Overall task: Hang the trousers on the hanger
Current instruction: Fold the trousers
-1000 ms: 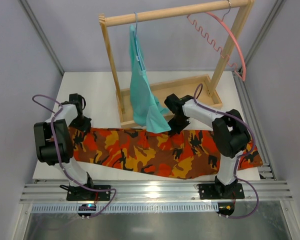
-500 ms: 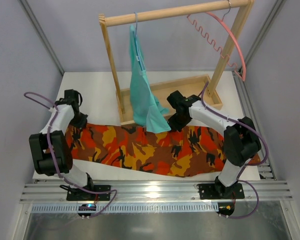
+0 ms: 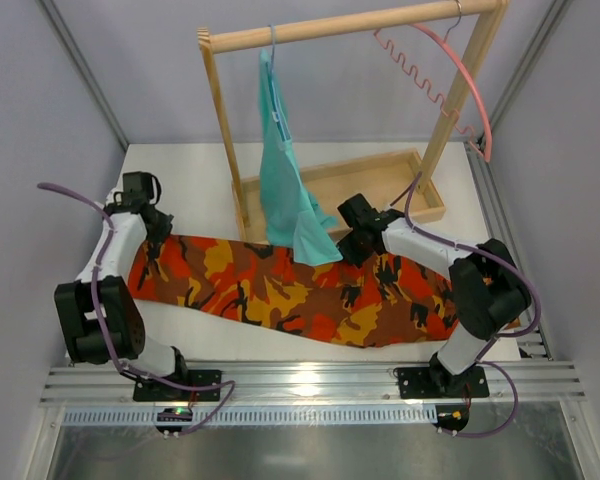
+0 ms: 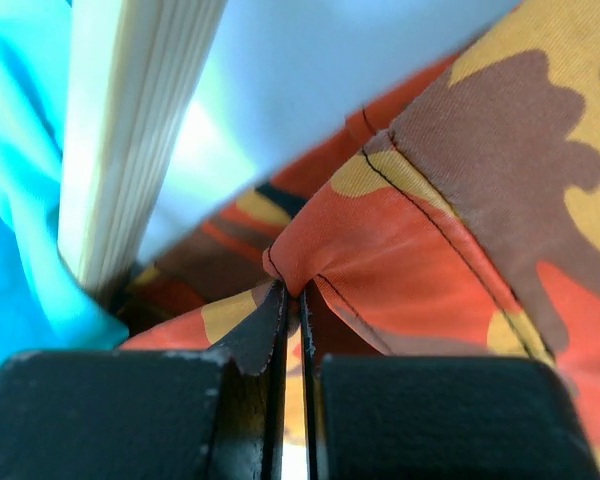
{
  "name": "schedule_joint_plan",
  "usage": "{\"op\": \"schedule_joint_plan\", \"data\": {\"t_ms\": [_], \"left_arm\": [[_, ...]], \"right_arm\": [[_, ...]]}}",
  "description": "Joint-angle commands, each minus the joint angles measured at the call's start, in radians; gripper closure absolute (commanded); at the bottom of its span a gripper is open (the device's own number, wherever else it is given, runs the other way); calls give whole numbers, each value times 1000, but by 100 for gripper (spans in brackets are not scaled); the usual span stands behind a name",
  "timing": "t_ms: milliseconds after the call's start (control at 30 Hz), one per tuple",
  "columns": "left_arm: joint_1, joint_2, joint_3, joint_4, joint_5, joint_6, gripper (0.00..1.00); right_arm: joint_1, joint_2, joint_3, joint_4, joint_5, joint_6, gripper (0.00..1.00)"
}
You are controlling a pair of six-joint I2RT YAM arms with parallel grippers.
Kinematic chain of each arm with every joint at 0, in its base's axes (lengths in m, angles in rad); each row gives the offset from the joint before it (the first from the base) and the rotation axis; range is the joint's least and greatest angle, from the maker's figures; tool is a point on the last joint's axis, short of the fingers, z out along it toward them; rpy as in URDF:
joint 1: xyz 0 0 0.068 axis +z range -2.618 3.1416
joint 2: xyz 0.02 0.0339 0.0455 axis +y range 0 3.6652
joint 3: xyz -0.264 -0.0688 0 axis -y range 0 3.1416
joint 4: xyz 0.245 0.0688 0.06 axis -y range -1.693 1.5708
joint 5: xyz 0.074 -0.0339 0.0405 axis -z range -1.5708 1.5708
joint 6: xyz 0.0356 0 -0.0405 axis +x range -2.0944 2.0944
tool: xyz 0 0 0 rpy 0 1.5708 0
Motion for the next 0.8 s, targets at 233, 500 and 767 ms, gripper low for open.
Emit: {"op": "schedule_joint_plan", "data": {"t_ms": [233, 500, 767], "left_arm": [[5, 208, 7, 214, 24, 48, 100], [7, 289, 21, 196, -25, 72, 100], [7, 322, 42, 59, -157, 80, 99]], "right_arm": [[-9, -25, -152, 371, 193, -59, 96], [-6, -19, -220, 480, 217, -94, 96], [-7, 12, -250, 483, 181, -103, 70]]}}
